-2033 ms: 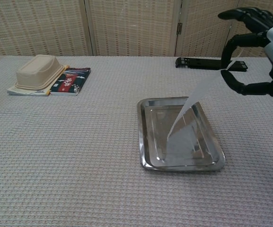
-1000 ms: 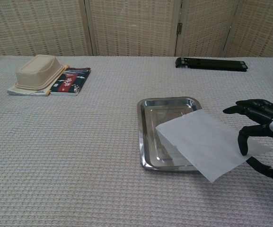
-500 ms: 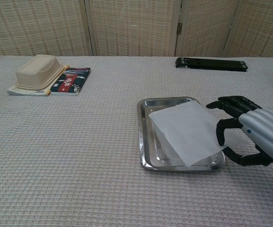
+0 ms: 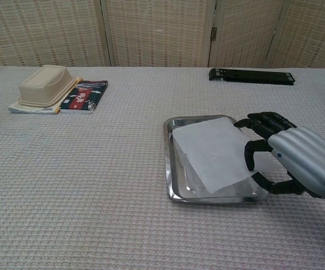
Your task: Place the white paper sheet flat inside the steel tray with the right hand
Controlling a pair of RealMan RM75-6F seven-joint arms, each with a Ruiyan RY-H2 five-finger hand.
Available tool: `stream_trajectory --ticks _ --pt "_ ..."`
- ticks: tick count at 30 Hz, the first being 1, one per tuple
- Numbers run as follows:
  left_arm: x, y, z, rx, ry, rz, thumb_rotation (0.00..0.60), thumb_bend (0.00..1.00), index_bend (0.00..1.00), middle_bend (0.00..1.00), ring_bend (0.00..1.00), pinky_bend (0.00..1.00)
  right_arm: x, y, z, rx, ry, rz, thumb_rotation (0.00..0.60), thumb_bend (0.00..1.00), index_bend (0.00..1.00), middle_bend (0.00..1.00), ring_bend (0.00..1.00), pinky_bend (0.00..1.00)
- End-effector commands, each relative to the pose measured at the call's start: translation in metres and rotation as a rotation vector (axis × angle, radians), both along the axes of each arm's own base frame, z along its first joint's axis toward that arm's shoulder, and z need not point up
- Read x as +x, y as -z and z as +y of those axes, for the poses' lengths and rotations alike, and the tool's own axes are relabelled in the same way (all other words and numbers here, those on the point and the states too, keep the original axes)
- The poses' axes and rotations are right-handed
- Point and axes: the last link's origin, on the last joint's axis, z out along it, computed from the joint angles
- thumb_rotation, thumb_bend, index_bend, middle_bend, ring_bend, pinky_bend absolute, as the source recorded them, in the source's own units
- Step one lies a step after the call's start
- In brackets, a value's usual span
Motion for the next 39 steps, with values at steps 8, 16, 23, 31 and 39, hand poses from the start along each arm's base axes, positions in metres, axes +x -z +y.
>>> stream_trajectory --ticks 8,16,23,31,39 --pt "0.001 -0.001 0.0 0.005 0.017 -0.009 0.6 0.36 0.0 0.0 0.0 0.0 0.009 -0.001 -0.002 0.051 0.008 0.059 0.6 0.58 0.0 0.0 0.0 0.0" --pt "0.0 0.0 0.0 0.004 0.02 -0.005 0.6 0.36 0.0 0.0 0.0 0.0 0.025 -0.011 -0.005 0.169 0.058 0.076 0.6 0.51 0.0 0.0 0.0 0.0" --pt "0.0 0.001 0.0 0.002 0.018 0.0 0.6 0.36 0.0 0.0 0.0 0.0 0.05 -0.02 -0.021 0.28 0.11 0.144 0.6 0.45 0.0 0.0 0.0 0.0" --pt "0.001 0.0 -0.001 0.003 0.02 -0.003 0.6 0.36 0.0 0.0 0.0 0.0 0.067 -0.018 -0.021 0.319 0.123 0.158 0.6 0.45 0.0 0.0 0.0 0.0" --pt "0.001 0.001 -0.002 -0.02 0.021 -0.007 0.6 0.36 0.0 0.0 0.0 0.0 0.076 -0.023 -0.025 0.43 0.193 0.114 0.6 0.44 0.0 0.0 0.0 0.0"
